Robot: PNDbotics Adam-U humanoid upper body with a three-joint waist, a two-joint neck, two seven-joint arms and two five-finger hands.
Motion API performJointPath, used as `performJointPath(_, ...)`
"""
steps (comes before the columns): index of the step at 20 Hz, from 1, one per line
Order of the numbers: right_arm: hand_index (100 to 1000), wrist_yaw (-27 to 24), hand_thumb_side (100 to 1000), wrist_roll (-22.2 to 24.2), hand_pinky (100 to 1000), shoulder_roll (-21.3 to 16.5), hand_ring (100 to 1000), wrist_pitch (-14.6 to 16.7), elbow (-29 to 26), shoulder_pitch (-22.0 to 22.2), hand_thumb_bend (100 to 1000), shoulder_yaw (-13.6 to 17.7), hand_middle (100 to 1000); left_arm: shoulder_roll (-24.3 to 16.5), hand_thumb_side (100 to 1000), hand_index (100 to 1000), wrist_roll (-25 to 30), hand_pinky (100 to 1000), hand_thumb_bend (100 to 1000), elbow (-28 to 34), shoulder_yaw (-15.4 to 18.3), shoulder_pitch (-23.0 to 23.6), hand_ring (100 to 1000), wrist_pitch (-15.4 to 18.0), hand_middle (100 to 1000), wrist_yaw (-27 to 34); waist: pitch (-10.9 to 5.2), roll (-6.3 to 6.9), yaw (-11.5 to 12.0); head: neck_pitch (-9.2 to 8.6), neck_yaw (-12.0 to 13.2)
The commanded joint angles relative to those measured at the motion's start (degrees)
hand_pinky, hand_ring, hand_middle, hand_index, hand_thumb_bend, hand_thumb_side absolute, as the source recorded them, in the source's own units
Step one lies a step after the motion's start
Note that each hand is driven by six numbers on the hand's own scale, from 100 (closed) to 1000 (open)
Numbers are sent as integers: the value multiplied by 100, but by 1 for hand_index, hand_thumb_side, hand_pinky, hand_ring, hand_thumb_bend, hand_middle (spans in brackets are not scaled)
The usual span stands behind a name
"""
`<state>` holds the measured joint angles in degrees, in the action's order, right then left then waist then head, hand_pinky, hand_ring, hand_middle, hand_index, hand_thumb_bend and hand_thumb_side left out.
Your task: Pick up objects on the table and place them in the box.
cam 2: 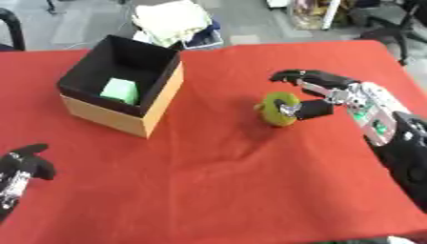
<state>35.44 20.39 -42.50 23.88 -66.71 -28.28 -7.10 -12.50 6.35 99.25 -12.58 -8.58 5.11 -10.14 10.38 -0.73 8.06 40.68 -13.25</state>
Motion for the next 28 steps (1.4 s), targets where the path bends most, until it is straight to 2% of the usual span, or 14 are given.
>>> performJointPath(1, 982, 234, 783, -91, 856, -115, 935, 31, 192, -110, 100, 106, 969, -79, 773, 825, -13, 606, 100, 69, 35, -54, 581, 3, 519, -24, -102, 9, -17, -77, -19)
performJointPath(4, 976, 297, 787, -90, 853, -106, 925, 76, 251, -101, 100, 110, 957, -77, 773, 825, -10, 607, 100, 69, 34, -55, 581, 3, 520, -24, -104, 11, -23, -85, -19)
performJointPath(7, 955, 314, 716, -27, 847, -103, 906, 121, 207, -106, 100, 89, 918, -78, 773, 825, -9, 607, 100, 69, 33, -55, 581, 3, 520, -24, -108, 13, -28, -86, -28)
performJointPath(8, 945, 323, 664, -8, 845, -98, 900, 132, 190, -112, 100, 83, 901, -78, 773, 825, -6, 607, 100, 68, 31, -55, 581, 4, 520, -24, -109, 14, -29, -87, -30)
performJointPath(9, 945, 332, 664, 5, 845, -93, 900, 139, 179, -117, 100, 80, 901, -77, 773, 825, -4, 607, 100, 68, 30, -56, 581, 5, 520, -24, -109, 15, -29, -87, -30)
performJointPath(10, 876, 340, 446, -19, 832, -86, 869, 157, 147, -129, 100, 81, 816, -75, 773, 825, -4, 607, 100, 69, 31, -57, 582, 5, 520, -23, -110, 17, -27, -92, -29)
performJointPath(11, 766, 351, 212, -75, 818, -80, 841, 170, 114, -139, 100, 83, 738, -75, 772, 825, -6, 607, 100, 70, 34, -56, 582, 5, 520, -23, -111, 19, -26, -97, -26)
performJointPath(16, 407, 342, 190, -655, 775, -43, 779, 191, -52, -224, 100, 83, 594, -75, 773, 825, -4, 607, 100, 66, 31, -48, 582, 4, 521, -19, -115, 13, -17, -93, -33)
performJointPath(18, 356, 270, 191, -871, 764, -18, 766, 206, -104, -293, 100, 61, 579, -75, 774, 825, -1, 607, 100, 64, 29, -47, 582, 5, 522, -19, -119, 8, -10, -89, -38)
performJointPath(22, 337, 16, 188, -1016, 753, 47, 753, 225, -205, -665, 100, -6, 570, -72, 774, 825, 11, 607, 100, 57, 15, -37, 583, 6, 522, -17, -139, 5, 2, -79, -57)
performJointPath(28, 345, -374, 158, -801, 752, 204, 753, 301, -301, -1548, 100, -153, 575, -42, 775, 825, 64, 608, 100, 42, -39, -47, 583, 14, 523, -3, -166, -6, 85, -77, -113)
